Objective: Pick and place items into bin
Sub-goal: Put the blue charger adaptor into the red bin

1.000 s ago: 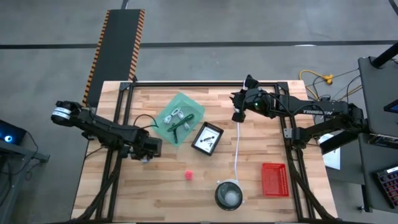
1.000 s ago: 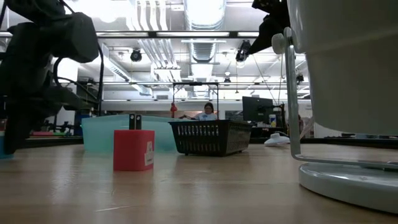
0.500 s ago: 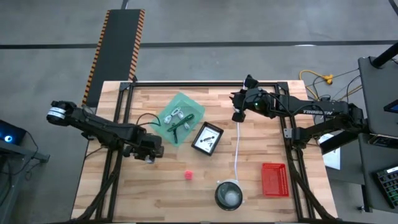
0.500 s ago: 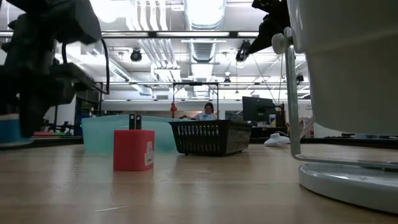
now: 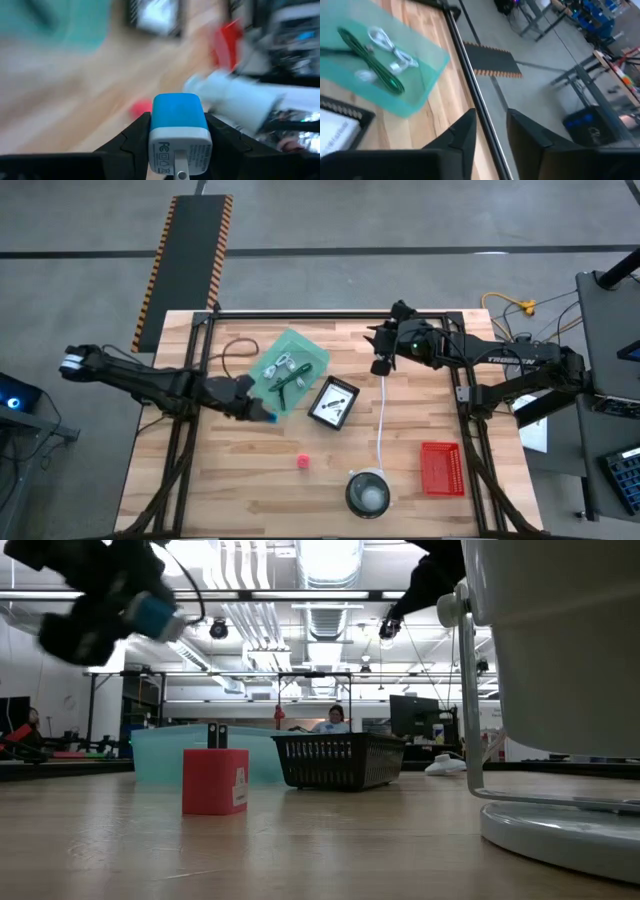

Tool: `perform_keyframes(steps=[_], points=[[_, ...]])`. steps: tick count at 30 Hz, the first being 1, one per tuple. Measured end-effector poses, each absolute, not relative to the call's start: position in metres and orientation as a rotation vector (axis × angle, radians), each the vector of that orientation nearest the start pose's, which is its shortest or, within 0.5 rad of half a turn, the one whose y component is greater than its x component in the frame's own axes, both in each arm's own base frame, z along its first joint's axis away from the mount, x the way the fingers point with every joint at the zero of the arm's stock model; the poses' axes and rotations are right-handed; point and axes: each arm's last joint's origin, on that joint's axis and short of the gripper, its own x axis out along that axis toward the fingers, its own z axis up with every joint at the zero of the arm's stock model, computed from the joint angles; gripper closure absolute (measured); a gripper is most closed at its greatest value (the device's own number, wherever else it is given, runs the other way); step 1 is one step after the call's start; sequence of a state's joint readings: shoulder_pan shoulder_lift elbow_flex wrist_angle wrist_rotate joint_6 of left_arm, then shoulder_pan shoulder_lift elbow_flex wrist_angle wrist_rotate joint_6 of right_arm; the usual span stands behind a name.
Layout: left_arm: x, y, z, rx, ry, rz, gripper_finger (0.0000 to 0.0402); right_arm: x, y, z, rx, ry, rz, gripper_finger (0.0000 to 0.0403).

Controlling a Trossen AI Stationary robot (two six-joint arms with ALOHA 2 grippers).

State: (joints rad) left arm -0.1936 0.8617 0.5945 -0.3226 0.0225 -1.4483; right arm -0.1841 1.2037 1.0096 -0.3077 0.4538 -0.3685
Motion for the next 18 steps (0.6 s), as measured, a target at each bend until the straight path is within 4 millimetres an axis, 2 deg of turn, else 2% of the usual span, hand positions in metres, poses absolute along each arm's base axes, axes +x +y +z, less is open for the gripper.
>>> perform_keyframes(steps=[9,14,18], points=[[0.188,-0.019,0.278,-1.098,0.111,0.205,0.0271,0.261,-0.057,0.330,-0.367,0.420,-0.411,0.0216],[0.204,-0.009,0.291,-1.018,-0.082,0.138,0.0271,0.270,-0.049,0.342,-0.401,0.216,-0.105,0.0193],[0.221,-0.002,0.289,-0.989,-0.127,0.107,0.0271,0.280,-0.046,0.342,-0.491,0.129,0.042,0.0191]])
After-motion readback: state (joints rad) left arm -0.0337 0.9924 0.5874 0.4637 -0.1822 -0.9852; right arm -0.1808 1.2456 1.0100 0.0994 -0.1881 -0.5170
